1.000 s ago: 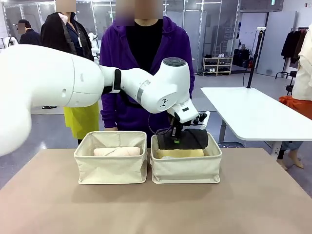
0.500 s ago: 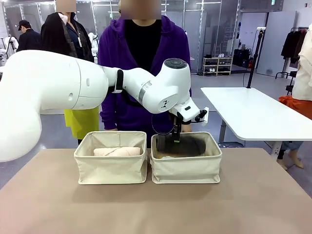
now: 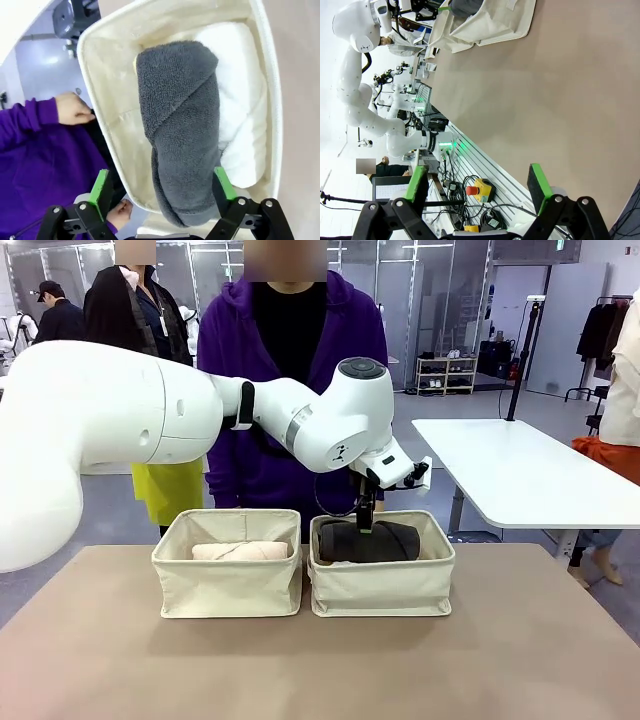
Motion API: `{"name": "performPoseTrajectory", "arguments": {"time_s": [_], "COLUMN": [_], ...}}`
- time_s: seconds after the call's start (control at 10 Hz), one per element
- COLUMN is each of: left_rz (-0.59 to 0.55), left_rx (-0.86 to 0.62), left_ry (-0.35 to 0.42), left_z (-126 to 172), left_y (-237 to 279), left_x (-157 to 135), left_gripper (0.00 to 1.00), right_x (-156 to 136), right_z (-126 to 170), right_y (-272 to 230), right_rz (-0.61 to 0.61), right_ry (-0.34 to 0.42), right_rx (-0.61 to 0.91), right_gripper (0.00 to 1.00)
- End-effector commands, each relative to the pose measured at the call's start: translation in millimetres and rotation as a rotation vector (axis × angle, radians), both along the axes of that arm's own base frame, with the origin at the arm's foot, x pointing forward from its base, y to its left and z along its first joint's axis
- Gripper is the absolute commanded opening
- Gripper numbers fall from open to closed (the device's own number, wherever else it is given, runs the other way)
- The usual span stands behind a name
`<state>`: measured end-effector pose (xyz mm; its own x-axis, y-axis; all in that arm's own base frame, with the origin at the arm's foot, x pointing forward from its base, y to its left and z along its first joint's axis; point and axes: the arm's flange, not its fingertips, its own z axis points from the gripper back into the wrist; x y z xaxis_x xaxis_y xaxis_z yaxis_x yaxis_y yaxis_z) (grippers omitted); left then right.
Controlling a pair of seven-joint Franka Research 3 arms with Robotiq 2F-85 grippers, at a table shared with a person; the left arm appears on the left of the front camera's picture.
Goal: Divide the towels into two baskets.
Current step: Pick up one hotel-folded towel from the bottom of the table and place it in the Fabric basket indicated by the person.
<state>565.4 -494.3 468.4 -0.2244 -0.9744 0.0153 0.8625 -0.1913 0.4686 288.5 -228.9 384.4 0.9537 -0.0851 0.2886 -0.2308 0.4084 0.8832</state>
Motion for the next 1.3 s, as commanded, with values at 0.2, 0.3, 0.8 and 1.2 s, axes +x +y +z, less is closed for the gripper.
{"name": "performPoseTrajectory", "arguments": {"time_s": [0.2, 0.3, 0.8, 1.2], "left_rz": [-0.012, -0.012, -0.012, 0.188], "left_rx": [0.015, 0.015, 0.015, -0.253], "left_ry": [0.003, 0.003, 0.003, 0.173], "left_z": [-3.8, -3.8, -3.8, 55.6], "left_y": [-0.6, -0.6, -0.6, 61.6], "left_x": [0.8, 0.8, 0.8, -50.2], "left_gripper": [1.0, 1.0, 1.0, 1.0], "right_x": [-1.2, -1.2, -1.2, -1.2], "right_z": [3.6, 3.6, 3.6, 3.6], "right_y": [-0.9, -0.9, -0.9, -0.9], "right_rz": [0.002, 0.002, 0.002, 0.002], "right_ry": [-0.008, -0.008, -0.008, -0.008], "right_rx": [0.005, 0.005, 0.005, 0.005], "right_gripper": [1.0, 1.0, 1.0, 1.0]}}
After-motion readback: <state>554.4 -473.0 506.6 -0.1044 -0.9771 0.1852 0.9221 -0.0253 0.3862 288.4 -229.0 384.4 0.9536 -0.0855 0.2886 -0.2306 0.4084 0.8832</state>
